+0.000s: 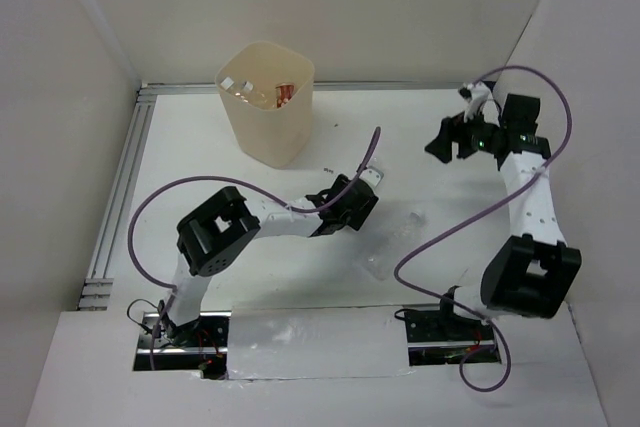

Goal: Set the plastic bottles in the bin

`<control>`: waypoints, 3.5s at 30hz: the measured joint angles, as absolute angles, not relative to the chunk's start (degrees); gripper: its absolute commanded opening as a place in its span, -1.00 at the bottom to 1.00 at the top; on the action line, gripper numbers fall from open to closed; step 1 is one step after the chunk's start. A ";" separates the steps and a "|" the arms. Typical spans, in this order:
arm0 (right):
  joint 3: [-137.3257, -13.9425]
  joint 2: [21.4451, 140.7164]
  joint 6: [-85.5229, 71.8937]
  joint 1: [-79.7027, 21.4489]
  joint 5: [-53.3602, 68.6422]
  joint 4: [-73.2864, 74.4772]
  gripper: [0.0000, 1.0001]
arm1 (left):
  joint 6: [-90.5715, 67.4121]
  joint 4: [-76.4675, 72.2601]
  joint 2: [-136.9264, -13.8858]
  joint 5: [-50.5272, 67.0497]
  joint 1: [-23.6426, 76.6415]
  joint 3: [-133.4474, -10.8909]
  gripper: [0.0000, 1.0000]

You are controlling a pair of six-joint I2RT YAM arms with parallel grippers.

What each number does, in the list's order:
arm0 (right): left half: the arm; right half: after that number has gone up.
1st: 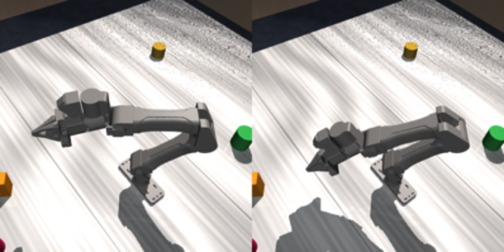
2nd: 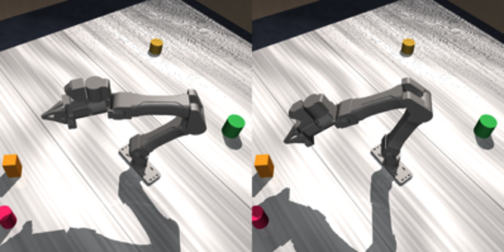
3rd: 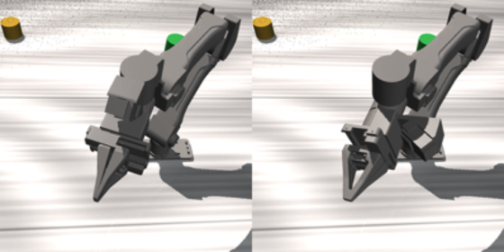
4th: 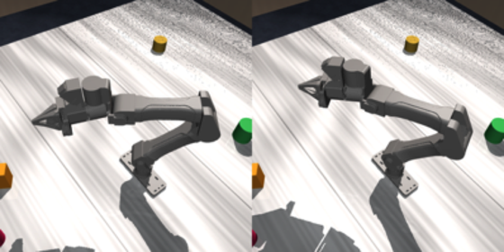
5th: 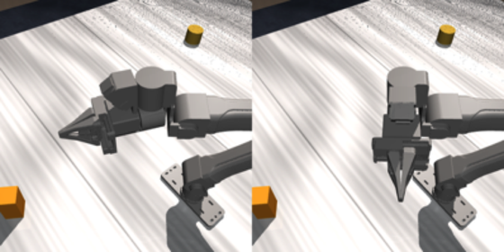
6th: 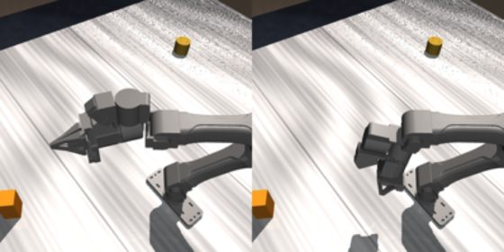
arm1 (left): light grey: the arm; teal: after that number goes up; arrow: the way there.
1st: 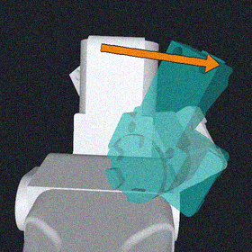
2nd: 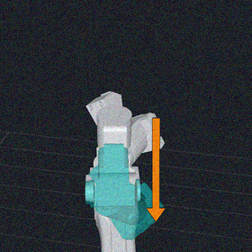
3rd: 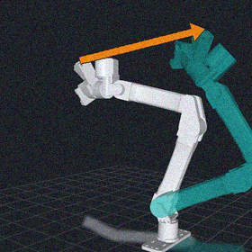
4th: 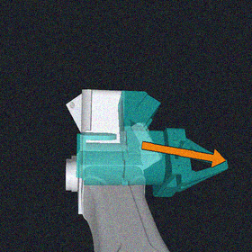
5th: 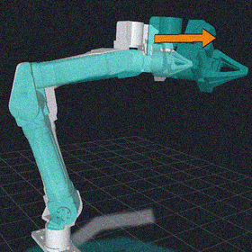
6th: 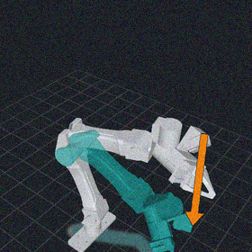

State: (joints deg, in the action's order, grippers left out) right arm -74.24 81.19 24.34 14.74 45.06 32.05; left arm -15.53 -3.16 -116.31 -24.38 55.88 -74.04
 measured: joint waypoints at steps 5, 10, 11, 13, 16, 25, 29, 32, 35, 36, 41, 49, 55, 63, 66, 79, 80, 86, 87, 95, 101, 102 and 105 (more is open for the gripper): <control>-63.79 68.66 38.09 16.56 51.03 38.83 -0.08 | -14.72 -1.65 -116.29 -25.04 55.68 -74.74 -0.46; -57.95 58.61 54.81 16.78 56.60 44.42 -0.38 | -13.26 1.63 -110.83 -24.18 55.27 -76.60 -0.46; -56.75 57.91 58.76 16.78 57.28 46.17 -0.21 | -12.73 1.87 -108.99 -23.81 55.09 -78.11 -0.46; -54.70 57.82 65.08 16.78 57.95 48.97 0.05 | -11.92 2.04 -105.30 -23.11 54.02 -82.28 -0.42; -52.03 59.48 71.26 16.80 57.84 51.31 0.12 | -11.62 1.02 -100.03 -21.98 50.33 -88.55 -0.33; -49.80 60.14 77.69 16.80 57.76 53.01 0.51 | -10.83 -3.01 -92.82 -27.33 34.28 -94.39 -0.04; -49.80 60.14 79.72 16.75 57.30 53.28 0.93 | -11.00 -1.74 -96.53 -30.26 30.17 -94.43 0.56; -49.80 60.12 84.12 16.43 56.66 54.46 1.00 | -11.31 0.51 -100.68 -31.59 28.42 -94.78 1.00; -49.78 60.14 91.39 15.44 56.27 57.08 1.00 | -12.38 2.87 -103.15 -31.99 27.33 -94.83 1.00; -49.78 60.14 94.37 14.85 56.16 58.33 1.00 | -12.47 3.70 -103.44 -32.01 27.00 -94.85 1.00; -48.77 63.40 106.52 10.59 54.57 62.92 1.00 | -12.67 5.45 -102.72 -31.73 26.37 -96.47 1.00; -45.63 71.94 112.03 0.34 45.82 62.35 1.00 | -12.34 7.70 -82.76 -22.09 34.72 -84.53 0.94; -43.86 77.14 112.88 -6.66 39.05 56.55 0.94 | -17.65 8.84 -59.51 -18.15 42.15 -58.26 0.94; -44.71 83.24 111.63 -14.02 34.57 47.79 -0.19 | -32.01 15.05 -48.14 -19.33 47.00 -34.17 0.89; -49.67 84.55 106.54 -14.70 34.87 48.16 -0.26 | -35.79 16.05 -47.72 -19.99 49.28 -31.09 0.89; -110.21 98.70 49.91 -21.15 44.73 29.02 -0.15 | -42.68 12.82 -49.43 -20.73 52.31 -27.83 0.89; -115.70 102.32 45.17 -21.96 45.21 26.33 -0.13 | -42.68 12.43 -49.89 -20.71 52.34 -27.83 0.89; -132.40 119.87 24.47 -26.61 47.66 10.96 0.02 | -42.48 10.83 -50.65 -20.45 52.84 -27.83 0.89; -133.40 122.39 22.33 -27.35 47.81 9.19 0.04 | -42.46 10.70 -50.65 -20.38 52.90 -27.83 0.89; -143.79 139.65 12.43 -30.94 47.05 3.68 0.88 | -42.83 11.49 -48.69 -20.88 53.47 -27.83 0.91; -141.43 139.22 14.24 -30.57 45.17 5.08 1.00 | -43.97 12.10 -47.70 -21.74 53.95 -27.86 0.99; -141.43 138.87 14.41 -30.33 44.38 5.96 1.00 | -43.92 12.10 -48.03 -21.91 53.95 -27.86 0.99; -141.36 135.57 14.37 -28.97 39.00 11.29 1.00 | -43.70 12.27 -50.28 -22.24 53.95 -28.45 0.99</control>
